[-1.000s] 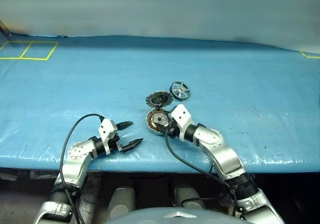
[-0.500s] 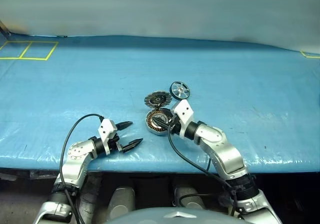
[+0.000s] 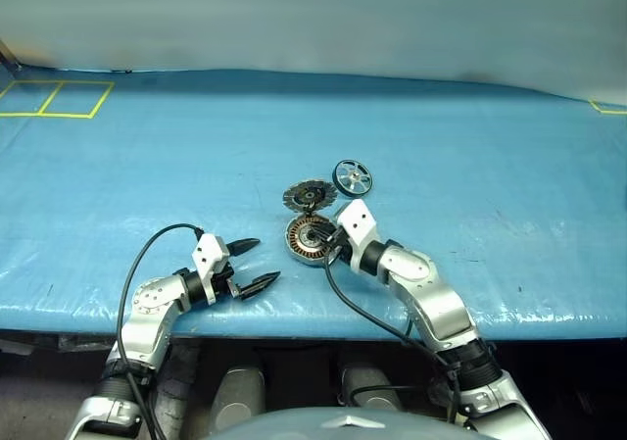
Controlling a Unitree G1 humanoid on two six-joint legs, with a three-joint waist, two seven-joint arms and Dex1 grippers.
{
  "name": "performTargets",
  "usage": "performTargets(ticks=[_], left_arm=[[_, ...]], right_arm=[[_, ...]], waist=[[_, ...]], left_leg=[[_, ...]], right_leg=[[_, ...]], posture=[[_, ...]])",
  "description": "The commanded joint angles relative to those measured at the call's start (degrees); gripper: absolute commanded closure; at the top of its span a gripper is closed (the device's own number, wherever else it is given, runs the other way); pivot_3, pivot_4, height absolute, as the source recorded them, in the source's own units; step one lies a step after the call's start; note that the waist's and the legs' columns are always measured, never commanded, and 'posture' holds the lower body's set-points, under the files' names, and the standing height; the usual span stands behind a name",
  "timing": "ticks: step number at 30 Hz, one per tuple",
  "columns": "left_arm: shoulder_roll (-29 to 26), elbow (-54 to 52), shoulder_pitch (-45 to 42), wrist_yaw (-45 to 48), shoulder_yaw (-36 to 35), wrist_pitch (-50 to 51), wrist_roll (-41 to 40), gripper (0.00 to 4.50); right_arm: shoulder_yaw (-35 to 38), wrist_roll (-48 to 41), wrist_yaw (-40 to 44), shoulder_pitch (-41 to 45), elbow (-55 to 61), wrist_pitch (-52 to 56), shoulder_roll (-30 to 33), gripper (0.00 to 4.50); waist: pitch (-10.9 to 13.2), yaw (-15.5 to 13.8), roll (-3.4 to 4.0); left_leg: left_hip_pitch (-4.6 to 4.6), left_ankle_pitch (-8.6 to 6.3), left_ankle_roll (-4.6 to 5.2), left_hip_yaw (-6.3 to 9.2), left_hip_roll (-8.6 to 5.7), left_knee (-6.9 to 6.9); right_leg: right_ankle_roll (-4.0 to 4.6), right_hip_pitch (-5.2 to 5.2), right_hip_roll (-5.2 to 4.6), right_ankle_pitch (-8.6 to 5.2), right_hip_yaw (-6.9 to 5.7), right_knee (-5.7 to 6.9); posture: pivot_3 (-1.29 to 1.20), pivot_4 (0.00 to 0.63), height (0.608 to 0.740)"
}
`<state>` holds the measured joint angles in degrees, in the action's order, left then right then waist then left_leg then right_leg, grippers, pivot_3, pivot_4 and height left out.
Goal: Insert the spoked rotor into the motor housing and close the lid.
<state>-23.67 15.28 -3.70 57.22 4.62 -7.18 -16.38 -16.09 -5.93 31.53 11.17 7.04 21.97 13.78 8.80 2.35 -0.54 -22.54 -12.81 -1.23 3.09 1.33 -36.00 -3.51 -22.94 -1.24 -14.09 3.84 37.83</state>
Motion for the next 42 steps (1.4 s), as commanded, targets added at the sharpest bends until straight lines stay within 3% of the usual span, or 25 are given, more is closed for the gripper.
performTargets(ticks=[1, 6, 11, 22, 42], left_arm=[[0.12, 0.96, 0.84, -0.25, -0.05, 0.29, 0.58, 0.00], [0.10, 0.80, 0.74, -0.43, -0.16, 0.51, 0.52, 0.00], [0.09, 1.17, 0.61, -0.48, -0.08, 0.61, 0.61, 0.00], [0.20, 1.87, 0.53, -0.38, -0.02, 0.23, 0.82, 0.00], [0.29, 1.78, 0.61, -0.28, 0.17, 0.01, 1.00, 0.00]], right_arm=[[-1.88, 1.05, 0.85, 0.92, 1.13, 0.34, 0.43, 4.46], [-4.72, 6.09, -1.17, 1.13, -2.83, -0.16, 1.59, 4.46], [-2.72, 4.37, -1.54, 0.88, -3.92, 1.02, 0.54, 4.46], [7.50, -14.34, 2.00, 0.65, 4.54, 11.88, -5.78, 4.46], [-2.29, 1.07, -2.36, 0.79, -0.16, 3.71, 0.19, 4.46]], waist=[[0.00, 0.00, 0.00], [-0.03, 0.00, -0.04], [-0.08, 0.02, -0.08], [-0.04, -0.09, -0.03], [-0.05, -0.09, -0.03]], left_leg=[[0.00, 0.00, 0.00, 0.00, 0.00, 0.00], [0.02, 0.00, 0.00, -0.01, 0.00, -0.01], [0.06, 0.00, 0.00, 0.00, 0.01, -0.03], [0.01, 0.01, -0.01, 0.04, 0.02, -0.04], [-0.02, 0.00, -0.01, 0.00, 0.01, -0.02]], right_leg=[[0.00, 0.00, 0.00, 0.00, 0.00, 0.00], [0.02, 0.00, 0.00, -0.01, 0.00, 0.00], [0.05, 0.07, 0.01, -0.03, 0.00, 0.00], [0.06, 0.05, 0.01, -0.03, -0.02, 0.01], [0.07, -0.01, 0.00, -0.04, 0.00, -0.02]], posture=[[0.00, 0.150, 0.740], [0.00, 0.150, 0.740], [0.00, 0.150, 0.740], [0.00, 0.150, 0.740], [0.00, 0.150, 0.740]])
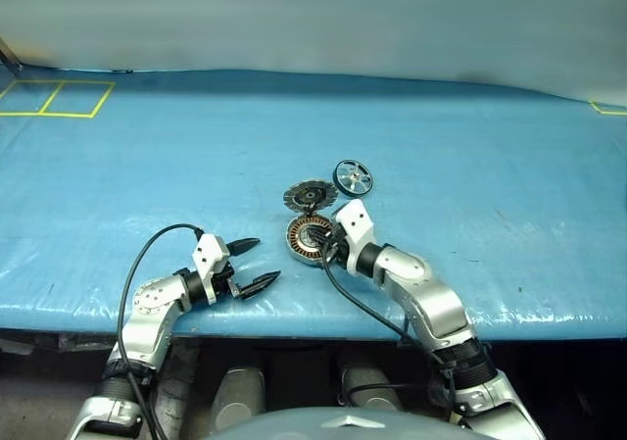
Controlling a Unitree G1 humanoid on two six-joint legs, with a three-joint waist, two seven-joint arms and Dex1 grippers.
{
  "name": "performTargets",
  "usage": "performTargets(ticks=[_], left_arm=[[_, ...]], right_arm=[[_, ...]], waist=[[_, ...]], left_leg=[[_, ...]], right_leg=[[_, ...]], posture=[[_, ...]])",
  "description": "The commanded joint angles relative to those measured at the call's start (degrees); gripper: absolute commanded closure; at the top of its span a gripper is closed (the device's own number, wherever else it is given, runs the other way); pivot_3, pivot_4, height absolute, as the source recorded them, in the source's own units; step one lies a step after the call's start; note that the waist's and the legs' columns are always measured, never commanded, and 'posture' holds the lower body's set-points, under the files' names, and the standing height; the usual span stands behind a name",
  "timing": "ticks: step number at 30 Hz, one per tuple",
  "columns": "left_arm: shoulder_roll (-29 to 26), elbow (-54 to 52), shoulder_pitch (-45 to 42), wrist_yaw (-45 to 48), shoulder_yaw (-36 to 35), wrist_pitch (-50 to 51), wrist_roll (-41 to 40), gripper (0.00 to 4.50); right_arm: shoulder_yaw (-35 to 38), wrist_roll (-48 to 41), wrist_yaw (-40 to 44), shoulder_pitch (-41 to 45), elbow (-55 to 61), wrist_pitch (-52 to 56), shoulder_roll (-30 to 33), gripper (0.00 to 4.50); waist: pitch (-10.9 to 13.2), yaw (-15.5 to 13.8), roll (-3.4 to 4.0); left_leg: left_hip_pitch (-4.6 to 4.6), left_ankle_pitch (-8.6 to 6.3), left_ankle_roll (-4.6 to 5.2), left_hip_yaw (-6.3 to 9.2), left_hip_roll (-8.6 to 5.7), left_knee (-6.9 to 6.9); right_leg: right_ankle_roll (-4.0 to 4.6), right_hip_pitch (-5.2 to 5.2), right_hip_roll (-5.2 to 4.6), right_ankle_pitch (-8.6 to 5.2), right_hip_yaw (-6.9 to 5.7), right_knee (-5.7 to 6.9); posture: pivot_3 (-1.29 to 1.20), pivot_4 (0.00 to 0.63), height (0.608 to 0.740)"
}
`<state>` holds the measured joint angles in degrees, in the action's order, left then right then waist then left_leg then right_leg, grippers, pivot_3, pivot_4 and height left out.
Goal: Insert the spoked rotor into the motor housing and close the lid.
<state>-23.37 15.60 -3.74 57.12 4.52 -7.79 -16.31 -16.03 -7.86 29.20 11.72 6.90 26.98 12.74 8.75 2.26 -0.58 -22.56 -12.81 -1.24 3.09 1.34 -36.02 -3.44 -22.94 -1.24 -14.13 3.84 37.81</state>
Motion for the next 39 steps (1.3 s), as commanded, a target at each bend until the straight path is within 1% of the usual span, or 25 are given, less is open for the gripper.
performTargets(ticks=[1, 4, 7, 9, 10, 11, 12, 16, 19, 22, 24, 26, 28, 35, 39], left_arm=[[0.00, 1.49, 0.65, -0.18, 0.25, 0.61, 0.92, 0.00], [-0.04, 1.65, 0.47, -0.19, 0.11, 0.73, 0.82, 0.00], [-0.02, 1.78, 0.39, -0.05, 0.09, 0.70, 0.76, 0.00], [0.01, 1.57, 0.48, -0.13, 0.04, 0.78, 0.69, 0.00], [0.03, 1.50, 0.52, -0.18, 0.00, 0.82, 0.65, 0.00], [0.04, 1.47, 0.53, -0.20, -0.04, 0.86, 0.61, 0.00], [0.00, 1.48, 0.50, -0.19, -0.06, 0.87, 0.64, 0.00], [-0.09, 1.79, 0.47, -0.24, -0.03, 0.82, 0.89, 0.00], [-0.06, 1.95, 0.46, -0.21, -0.05, 0.70, 0.91, 0.00], [-0.03, 2.07, 0.32, -0.12, -0.12, 0.65, 0.79, 0.00], [-0.05, 1.97, 0.33, -0.05, -0.13, 0.65, 0.76, 0.00], [-0.04, 1.92, 0.28, -0.05, -0.17, 0.73, 0.77, 0.00], [-0.02, 1.86, 0.29, 0.03, -0.14, 0.78, 0.79, 0.00], [0.00, 1.68, 0.42, 0.06, -0.17, 0.69, 0.88, 0.00], [0.03, 1.57, 0.51, 0.16, -0.15, 0.76, 0.81, 0.00]], right_arm=[[-3.48, 4.35, 0.12, 0.25, -0.15, -1.79, 1.94, 4.46], [-6.65, 8.81, -0.94, 0.67, -1.84, -1.48, 3.55, 4.46], [-3.37, 2.91, -0.53, -0.15, -2.19, 5.84, -0.03, 4.46], [-0.75, 1.42, -3.13, 0.36, -2.65, 14.26, -2.45, 4.46], [1.82, -0.54, -4.66, 0.56, -2.44, 17.56, -4.61, 4.46], [3.62, -1.88, -5.66, 0.73, -2.14, 19.65, -6.12, 4.46], [4.88, -4.01, -4.94, 0.78, -0.89, 21.26, -7.00, 4.46], [4.75, -4.48, -5.05, 1.58, 1.21, 24.95, -5.46, 4.46], [4.35, -4.99, -4.32, 1.19, 2.27, 24.22, -4.09, 4.46], [5.97, -8.39, -1.83, -0.06, 4.94, 20.00, -4.88, 4.46], [7.15, -10.49, 0.17, -1.14, 7.00, 15.39, -5.54, 4.46], [6.84, -8.77, -0.92, -1.41, 7.06, 11.80, -5.23, 4.46], [6.29, -7.06, -1.99, -1.14, 5.65, 10.43, -4.65, 4.46], [7.49, -8.78, -1.43, -1.20, 5.70, 7.54, -4.93, 4.46], [4.27, -4.39, -2.23, -0.87, 4.70, 6.14, -2.78, 4.46]], waist=[[0.00, 0.02, 0.00], [-0.04, 0.04, -0.01], [-0.17, 0.03, -0.08], [-0.27, 0.03, -0.09], [-0.38, 0.03, -0.11], [-0.47, 0.04, -0.17], [-0.51, 0.03, -0.18], [-0.53, 0.03, -0.14], [-0.54, 0.03, -0.13], [-0.55, 0.00, -0.10], [-0.53, 0.01, -0.08], [-0.45, 0.03, 0.02], [-0.41, 0.04, 0.08], [-0.39, 0.02, 0.09], [-0.39, 0.03, 0.09]], left_leg=[[0.00, 0.00, 0.00, 0.00, 0.00, 0.00], [0.02, 0.00, 0.00, 0.00, 0.00, 0.00], [0.08, 0.00, 0.00, 0.02, 0.02, 0.00], [0.09, 0.00, 0.00, 0.03, 0.04, 0.00], [0.10, 0.00, 0.00, 0.02, 0.04, -0.01], [0.11, 0.00, 0.00, 0.02, 0.04, -0.01], [0.14, 0.00, 0.00, 0.04, 0.06, 0.00], [0.15, 0.00, 0.00, 0.03, 0.06, -0.01], [0.14, 0.00, 0.00, 0.03, 0.05, 0.02], [0.13, 0.00, 0.00, 0.04, 0.05, 0.08], [0.08, 0.00, 0.00, 0.08, 0.05, 0.10], [0.02, 0.00, 0.00, 0.08, 0.05, 0.10], [0.01, 0.00, 0.00, 0.04, 0.05, 0.08], [0.01, 0.00, 0.00, 0.03, 0.05, 0.08], [0.00, 0.00, 0.00, 0.02, 0.05, 0.09]], right_leg=[[0.00, 0.00, 0.00, 0.00, 0.00, 0.00], [0.06, 0.01, 0.00, -0.04, 0.00, 0.00], [0.12, 0.07, 0.03, -0.07, -0.01, 0.02], [0.16, 0.10, 0.04, -0.09, -0.01, 0.02], [0.16, 0.10, 0.04, -0.09, 0.00, 0.01], [0.18, 0.11, 0.03, -0.10, 0.00, 0.01], [0.20, 0.14, 0.05, -0.11, -0.01, 0.02], [0.22, 0.15, 0.02, -0.12, -0.01, 0.01], [0.24, 0.13, 0.02, -0.14, -0.02, 0.00], [0.25, 0.11, 0.03, -0.15, -0.04, -0.01], [0.25, 0.07, 0.04, -0.16, -0.07, -0.01], [0.24, 0.02, 0.04, -0.15, -0.08, -0.01], [0.23, -0.01, 0.03, -0.15, -0.04, -0.01], [0.23, -0.02, 0.04, -0.14, -0.03, 0.00], [0.24, -0.03, 0.04, -0.15, -0.03, -0.01]], posture=[[0.00, 0.150, 0.740], [0.00, 0.150, 0.740], [0.00, 0.150, 0.740], [0.00, 0.150, 0.740], [0.00, 0.150, 0.740], [0.00, 0.150, 0.740], [0.00, 0.150, 0.740], [0.00, 0.150, 0.740], [0.00, 0.150, 0.740], [0.00, 0.150, 0.740], [0.00, 0.150, 0.740], [0.00, 0.150, 0.740], [0.00, 0.150, 0.740], [0.00, 0.150, 0.740], [0.00, 0.150, 0.740]])
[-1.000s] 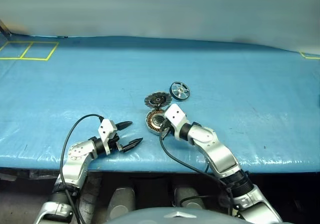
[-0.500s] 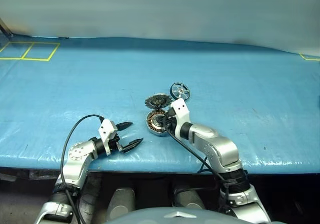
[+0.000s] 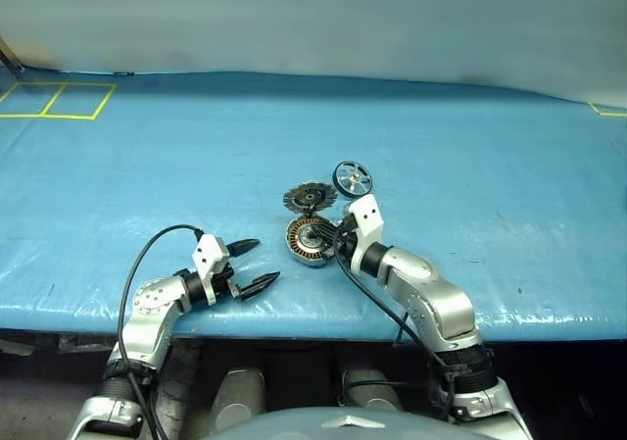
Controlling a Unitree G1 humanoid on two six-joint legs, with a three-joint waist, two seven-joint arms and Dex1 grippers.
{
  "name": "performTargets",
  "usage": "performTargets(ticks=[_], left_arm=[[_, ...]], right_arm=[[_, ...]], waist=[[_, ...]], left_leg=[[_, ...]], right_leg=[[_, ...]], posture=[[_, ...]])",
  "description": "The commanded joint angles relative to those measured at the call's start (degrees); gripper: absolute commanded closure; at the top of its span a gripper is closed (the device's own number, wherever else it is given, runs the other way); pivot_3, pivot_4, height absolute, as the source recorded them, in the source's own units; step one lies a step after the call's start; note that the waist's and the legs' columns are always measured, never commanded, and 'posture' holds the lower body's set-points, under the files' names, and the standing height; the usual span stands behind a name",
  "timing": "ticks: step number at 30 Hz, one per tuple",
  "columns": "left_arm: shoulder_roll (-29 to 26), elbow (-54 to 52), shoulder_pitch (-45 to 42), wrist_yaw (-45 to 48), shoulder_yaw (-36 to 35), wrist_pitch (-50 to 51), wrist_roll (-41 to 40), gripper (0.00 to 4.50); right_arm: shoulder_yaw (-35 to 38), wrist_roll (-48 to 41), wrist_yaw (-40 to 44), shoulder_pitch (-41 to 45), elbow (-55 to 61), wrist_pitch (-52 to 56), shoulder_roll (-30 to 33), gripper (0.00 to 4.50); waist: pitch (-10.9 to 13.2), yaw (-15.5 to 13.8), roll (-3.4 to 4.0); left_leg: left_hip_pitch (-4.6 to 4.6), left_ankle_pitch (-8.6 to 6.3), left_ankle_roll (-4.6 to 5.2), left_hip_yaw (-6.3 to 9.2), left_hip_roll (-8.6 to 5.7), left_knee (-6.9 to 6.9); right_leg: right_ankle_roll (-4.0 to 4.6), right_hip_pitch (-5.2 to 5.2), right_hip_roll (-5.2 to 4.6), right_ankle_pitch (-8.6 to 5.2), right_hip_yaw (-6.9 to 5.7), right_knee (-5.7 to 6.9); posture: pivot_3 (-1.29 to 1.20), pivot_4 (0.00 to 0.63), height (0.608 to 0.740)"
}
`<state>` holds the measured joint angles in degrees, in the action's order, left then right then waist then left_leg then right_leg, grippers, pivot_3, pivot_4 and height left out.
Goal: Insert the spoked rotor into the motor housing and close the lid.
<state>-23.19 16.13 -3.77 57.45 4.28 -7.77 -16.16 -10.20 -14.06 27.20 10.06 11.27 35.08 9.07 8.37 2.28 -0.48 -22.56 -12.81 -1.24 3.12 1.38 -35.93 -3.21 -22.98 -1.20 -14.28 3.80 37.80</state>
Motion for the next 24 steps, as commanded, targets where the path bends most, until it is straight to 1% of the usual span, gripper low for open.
performTargets(ticks=[1, 4, 8, 12, 14, 20, 24], left_arm=[[-0.17, 0.99, 0.57, -0.13, 0.12, 0.75, 0.67, 0.00], [-0.15, 0.86, 0.71, -0.08, 0.12, 0.79, 0.60, 0.00], [-0.10, 0.82, 0.71, -0.11, 0.07, 0.74, 0.64, 0.00], [-0.11, 0.39, 0.66, 0.19, 0.06, -0.45, 0.76, 0.00], [0.40, -1.96, 1.44, 0.98, -0.32, 0.08, -1.25, 0.00], [-0.41, -11.18, 4.09, 1.04, 0.18, 0.52, -2.09, 0.00], [-0.21, -14.52, 4.58, 0.20, -0.81, 2.03, -3.69, 0.00]], right_arm=[[-2.09, 1.90, 0.17, 0.69, 0.46, -2.13, 1.19, 4.46], [-4.82, 4.06, 1.17, 0.56, 0.51, -3.23, 3.15, 4.46], [-6.74, 7.60, -1.40, 0.86, -2.29, -3.60, 3.69, 4.46], [-9.36, 11.59, -1.25, 1.19, -3.73, -4.60, 6.15, 4.46], [-10.78, 13.39, -0.67, 1.14, -3.88, -5.22, 7.81, 4.46], [-11.78, 12.51, 2.42, 0.65, -2.03, -4.70, 9.49, 4.46], [-9.84, 10.10, 2.75, 0.49, -1.26, -5.07, 8.02, 4.46]], waist=[[0.00, 0.00, 0.00], [0.00, -0.01, 0.00], [0.00, 0.04, 0.00], [-0.01, 0.04, -0.02], [-0.02, -0.01, -0.04], [0.03, -0.19, -0.15], [0.06, -0.20, -0.20]], left_leg=[[0.00, 0.00, 0.00, 0.00, 0.00, 0.00], [0.00, 0.00, 0.00, 0.00, 0.00, 0.00], [0.01, 0.00, 0.00, 0.00, 0.00, 0.00], [0.02, 0.00, 0.00, -0.01, 0.00, -0.01], [0.02, 0.00, 0.00, -0.01, 0.00, -0.01], [-0.03, -0.01, -0.01, 0.00, -0.01, 0.02], [-0.04, -0.02, -0.01, 0.01, -0.01, 0.02]], right_leg=[[0.00, 0.00, 0.00, 0.00, 0.00, -0.01], [0.01, -0.01, 0.00, 0.00, 0.00, 0.00], [0.01, -0.01, 0.01, -0.01, 0.00, 0.00], [0.01, 0.01, 0.00, -0.01, 0.00, -0.01], [0.01, 0.02, 0.00, -0.01, 0.01, -0.02], [0.02, 0.01, -0.04, -0.01, 0.00, -0.08], [0.03, 0.02, -0.04, -0.03, -0.01, -0.09]], posture=[[0.00, 0.150, 0.740], [0.00, 0.150, 0.740], [0.00, 0.150, 0.740], [0.00, 0.150, 0.740], [0.00, 0.150, 0.740], [0.00, 0.150, 0.740], [0.00, 0.150, 0.740]])
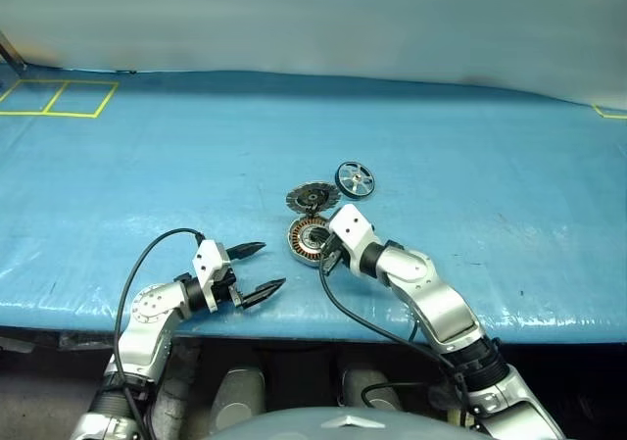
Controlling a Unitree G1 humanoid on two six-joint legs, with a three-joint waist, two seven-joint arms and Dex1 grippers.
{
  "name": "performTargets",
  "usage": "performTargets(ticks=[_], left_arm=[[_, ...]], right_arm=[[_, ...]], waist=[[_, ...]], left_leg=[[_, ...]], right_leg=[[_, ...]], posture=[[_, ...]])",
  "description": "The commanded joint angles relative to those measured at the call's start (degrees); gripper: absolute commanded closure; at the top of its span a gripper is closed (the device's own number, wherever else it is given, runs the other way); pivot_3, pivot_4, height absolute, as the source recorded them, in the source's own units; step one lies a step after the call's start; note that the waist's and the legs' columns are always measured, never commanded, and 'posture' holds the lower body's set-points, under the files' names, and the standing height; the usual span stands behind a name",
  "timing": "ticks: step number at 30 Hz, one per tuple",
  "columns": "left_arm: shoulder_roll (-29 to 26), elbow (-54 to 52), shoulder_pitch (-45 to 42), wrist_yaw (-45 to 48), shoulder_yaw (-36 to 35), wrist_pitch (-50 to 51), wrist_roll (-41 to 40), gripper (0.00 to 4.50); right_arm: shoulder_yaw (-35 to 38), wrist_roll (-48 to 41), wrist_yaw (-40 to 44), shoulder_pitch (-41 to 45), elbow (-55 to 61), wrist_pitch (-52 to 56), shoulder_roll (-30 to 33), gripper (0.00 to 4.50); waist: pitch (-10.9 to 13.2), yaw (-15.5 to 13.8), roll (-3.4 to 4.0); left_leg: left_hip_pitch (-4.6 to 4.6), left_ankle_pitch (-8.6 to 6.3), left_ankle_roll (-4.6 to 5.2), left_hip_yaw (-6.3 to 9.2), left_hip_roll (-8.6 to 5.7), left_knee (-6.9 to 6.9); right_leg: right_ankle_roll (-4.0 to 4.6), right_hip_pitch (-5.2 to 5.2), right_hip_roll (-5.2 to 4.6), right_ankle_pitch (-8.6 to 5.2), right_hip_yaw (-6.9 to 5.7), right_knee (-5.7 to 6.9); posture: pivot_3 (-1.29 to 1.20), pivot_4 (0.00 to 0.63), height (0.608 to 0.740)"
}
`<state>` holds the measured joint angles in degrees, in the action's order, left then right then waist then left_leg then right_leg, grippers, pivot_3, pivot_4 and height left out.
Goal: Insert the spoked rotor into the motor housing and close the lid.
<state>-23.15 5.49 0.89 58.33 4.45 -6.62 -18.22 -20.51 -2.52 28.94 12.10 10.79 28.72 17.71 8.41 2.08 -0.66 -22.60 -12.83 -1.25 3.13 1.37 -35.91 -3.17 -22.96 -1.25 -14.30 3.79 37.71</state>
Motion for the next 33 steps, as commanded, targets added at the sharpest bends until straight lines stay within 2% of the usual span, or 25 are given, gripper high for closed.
performTargets(ticks=[1, 4, 10, 16, 22, 28, 33], left_arm=[[-0.48, -4.42, -0.24, -0.78, -1.11, 1.33, -1.83, 0.00], [0.36, -13.06, -3.12, -5.47, 1.33, 9.62, -1.65, 0.00], [0.35, -19.64, -4.09, -8.60, 1.45, 16.51, -3.49, 0.00], [-0.61, -21.14, -3.97, -8.71, 1.46, 18.60, -3.89, 0.00], [-2.90, -22.71, -2.21, -8.26, 0.72, 20.80, -4.56, 0.00], [-3.18, -21.26, -2.01, -9.09, -0.40, 20.22, -3.92, 0.00], [-2.68, -20.18, -2.36, -9.78, -1.20, 19.59, -3.80, 0.00]], right_arm=[[1.35, -2.46, 1.03, -1.54, -0.38, 1.28, -1.29, 4.46], [3.09, -3.92, 0.99, -1.46, 0.50, 0.52, -2.34, 4.46], [4.84, -5.49, 1.46, -1.92, 1.88, 0.04, -2.60, 4.46], [5.46, -6.89, 2.44, -2.90, 4.90, 1.03, -1.66, 4.46], [6.30, -8.19, 4.24, -5.08, 10.24, 2.49, 1.85, 4.46], [11.97, -10.57, 4.31, -3.66, 13.02, 3.86, 5.00, 4.46], [14.36, -8.46, 5.74, 0.32, 10.56, 3.87, 11.38, 4.46]], waist=[[0.05, 0.01, -0.05], [0.31, -0.02, -0.20], [0.38, 0.36, -0.20], [0.41, 0.16, -0.19], [0.47, 0.15, -0.16], [0.50, 0.07, -0.18], [0.51, 0.09, -0.17]], left_leg=[[0.00, 0.00, 0.00, 0.01, 0.01, 0.00], [-0.06, 0.00, 0.00, 0.03, 0.01, -0.02], [-0.15, -0.01, 0.01, -0.01, -0.02, -0.01], [-0.40, -0.01, 0.01, 0.03, 0.02, 0.04], [-0.48, -0.01, 0.01, 0.00, 0.01, 0.02], [-0.48, -0.01, 0.00, -0.02, 0.01, -0.07], [-0.48, -0.01, 0.00, -0.07, 0.00, -0.09]], right_leg=[[0.00, 0.00, 0.01, -0.01, -0.01, 0.00], [-0.01, -0.02, 0.01, 0.00, -0.02, 0.01], [-0.34, -0.10, 0.00, 0.19, 0.03, -0.01], [-0.31, -0.42, 0.08, 0.18, 0.00, 0.08], [-0.32, -0.48, 0.06, 0.18, 0.02, 0.06], [-0.27, -0.47, 0.06, 0.15, 0.03, 0.06], [-0.31, -0.46, 0.04, 0.18, 0.06, 0.06]], posture=[[0.00, 0.150, 0.740], [0.00, 0.150, 0.740], [0.00, 0.150, 0.740], [0.00, 0.150, 0.740], [0.00, 0.150, 0.740], [0.00, 0.150, 0.740], [0.00, 0.150, 0.740]])
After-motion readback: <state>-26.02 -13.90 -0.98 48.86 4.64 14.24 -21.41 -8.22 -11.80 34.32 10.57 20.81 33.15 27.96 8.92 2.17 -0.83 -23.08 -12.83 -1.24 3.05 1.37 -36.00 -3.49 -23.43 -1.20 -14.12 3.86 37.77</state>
